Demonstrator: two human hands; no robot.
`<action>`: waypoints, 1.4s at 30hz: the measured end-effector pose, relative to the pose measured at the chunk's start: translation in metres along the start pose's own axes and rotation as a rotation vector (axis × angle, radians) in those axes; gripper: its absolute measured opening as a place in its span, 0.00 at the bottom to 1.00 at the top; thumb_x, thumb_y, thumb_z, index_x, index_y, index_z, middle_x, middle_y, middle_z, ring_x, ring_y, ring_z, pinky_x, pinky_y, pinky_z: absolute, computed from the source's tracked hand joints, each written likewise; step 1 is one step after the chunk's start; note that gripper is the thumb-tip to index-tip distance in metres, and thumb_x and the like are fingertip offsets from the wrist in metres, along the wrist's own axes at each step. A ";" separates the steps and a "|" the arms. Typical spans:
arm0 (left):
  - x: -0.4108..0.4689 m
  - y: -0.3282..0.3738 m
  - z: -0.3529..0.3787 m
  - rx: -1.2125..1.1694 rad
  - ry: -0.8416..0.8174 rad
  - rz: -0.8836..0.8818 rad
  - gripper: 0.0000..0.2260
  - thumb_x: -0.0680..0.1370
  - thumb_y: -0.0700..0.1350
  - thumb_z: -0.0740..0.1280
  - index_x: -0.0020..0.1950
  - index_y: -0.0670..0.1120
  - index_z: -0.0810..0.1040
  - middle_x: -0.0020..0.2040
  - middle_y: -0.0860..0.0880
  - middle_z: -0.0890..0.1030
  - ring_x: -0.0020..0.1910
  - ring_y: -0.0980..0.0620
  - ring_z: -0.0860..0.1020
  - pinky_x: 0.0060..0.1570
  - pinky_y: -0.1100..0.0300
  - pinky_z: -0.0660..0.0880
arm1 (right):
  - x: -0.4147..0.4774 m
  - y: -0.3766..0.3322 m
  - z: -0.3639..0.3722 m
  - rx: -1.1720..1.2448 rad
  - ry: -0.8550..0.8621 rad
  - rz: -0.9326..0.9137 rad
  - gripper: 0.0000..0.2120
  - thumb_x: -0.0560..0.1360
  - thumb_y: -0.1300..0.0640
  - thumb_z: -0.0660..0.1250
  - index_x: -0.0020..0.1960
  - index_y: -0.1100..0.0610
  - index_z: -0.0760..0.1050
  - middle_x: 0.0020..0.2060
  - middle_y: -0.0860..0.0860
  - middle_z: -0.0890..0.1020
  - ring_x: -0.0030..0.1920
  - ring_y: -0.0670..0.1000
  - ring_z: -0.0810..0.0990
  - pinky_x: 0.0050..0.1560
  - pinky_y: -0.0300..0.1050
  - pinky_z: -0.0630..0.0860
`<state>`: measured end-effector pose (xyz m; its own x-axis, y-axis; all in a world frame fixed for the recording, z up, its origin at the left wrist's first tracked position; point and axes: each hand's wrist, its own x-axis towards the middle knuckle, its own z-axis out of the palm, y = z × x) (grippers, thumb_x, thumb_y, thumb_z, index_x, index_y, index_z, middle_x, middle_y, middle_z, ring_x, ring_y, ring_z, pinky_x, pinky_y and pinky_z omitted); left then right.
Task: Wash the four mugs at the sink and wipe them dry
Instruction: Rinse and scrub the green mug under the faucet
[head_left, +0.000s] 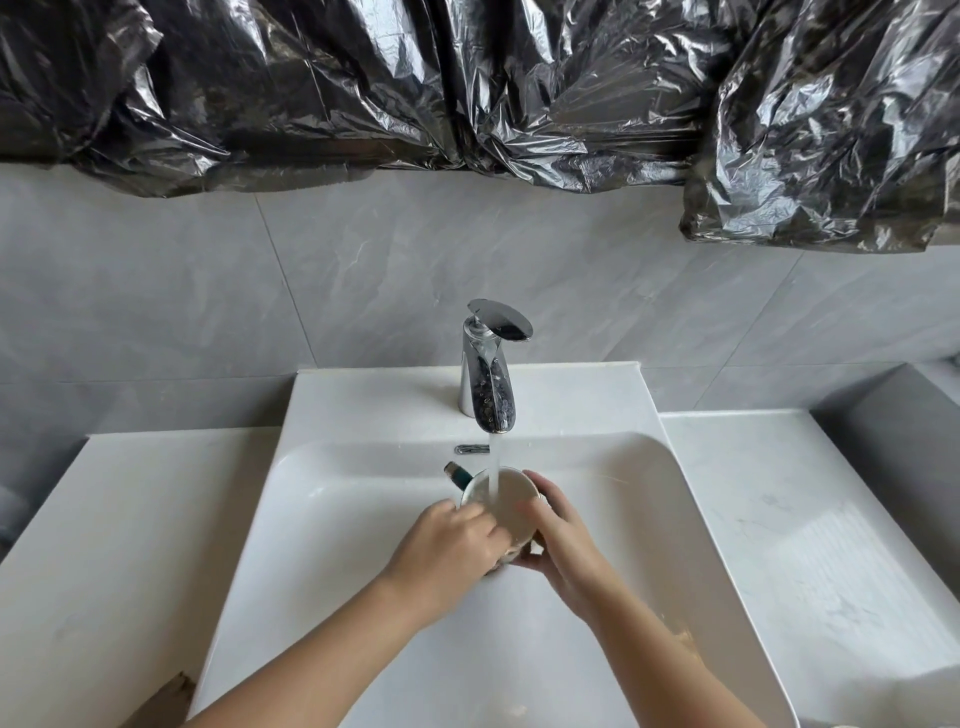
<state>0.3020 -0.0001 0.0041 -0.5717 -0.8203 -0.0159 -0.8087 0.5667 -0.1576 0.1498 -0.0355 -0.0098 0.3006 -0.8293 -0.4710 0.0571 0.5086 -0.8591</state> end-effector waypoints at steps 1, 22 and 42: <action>-0.001 -0.003 -0.002 -0.001 0.033 0.008 0.13 0.58 0.44 0.78 0.34 0.53 0.76 0.31 0.56 0.75 0.36 0.54 0.75 0.39 0.59 0.66 | 0.001 -0.004 -0.001 -0.057 0.000 0.006 0.32 0.65 0.41 0.70 0.68 0.49 0.72 0.56 0.54 0.82 0.45 0.49 0.82 0.51 0.54 0.82; 0.005 -0.009 0.002 0.066 -0.267 -0.086 0.25 0.80 0.42 0.59 0.77 0.46 0.58 0.78 0.44 0.57 0.78 0.47 0.51 0.74 0.39 0.40 | 0.010 -0.006 0.008 -0.311 0.046 -0.040 0.33 0.56 0.42 0.70 0.60 0.50 0.77 0.50 0.51 0.84 0.47 0.49 0.84 0.49 0.46 0.81; 0.003 -0.004 0.017 -0.030 -0.207 -0.126 0.12 0.72 0.43 0.65 0.55 0.49 0.77 0.51 0.47 0.81 0.57 0.46 0.75 0.37 0.58 0.65 | 0.014 -0.015 -0.002 -0.335 0.041 -0.058 0.34 0.60 0.45 0.71 0.65 0.50 0.73 0.50 0.49 0.80 0.44 0.45 0.80 0.42 0.35 0.74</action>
<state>0.3061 -0.0069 -0.0123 -0.4285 -0.8811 -0.2002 -0.8772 0.4587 -0.1415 0.1512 -0.0550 -0.0035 0.2674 -0.8665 -0.4216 -0.2448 0.3621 -0.8994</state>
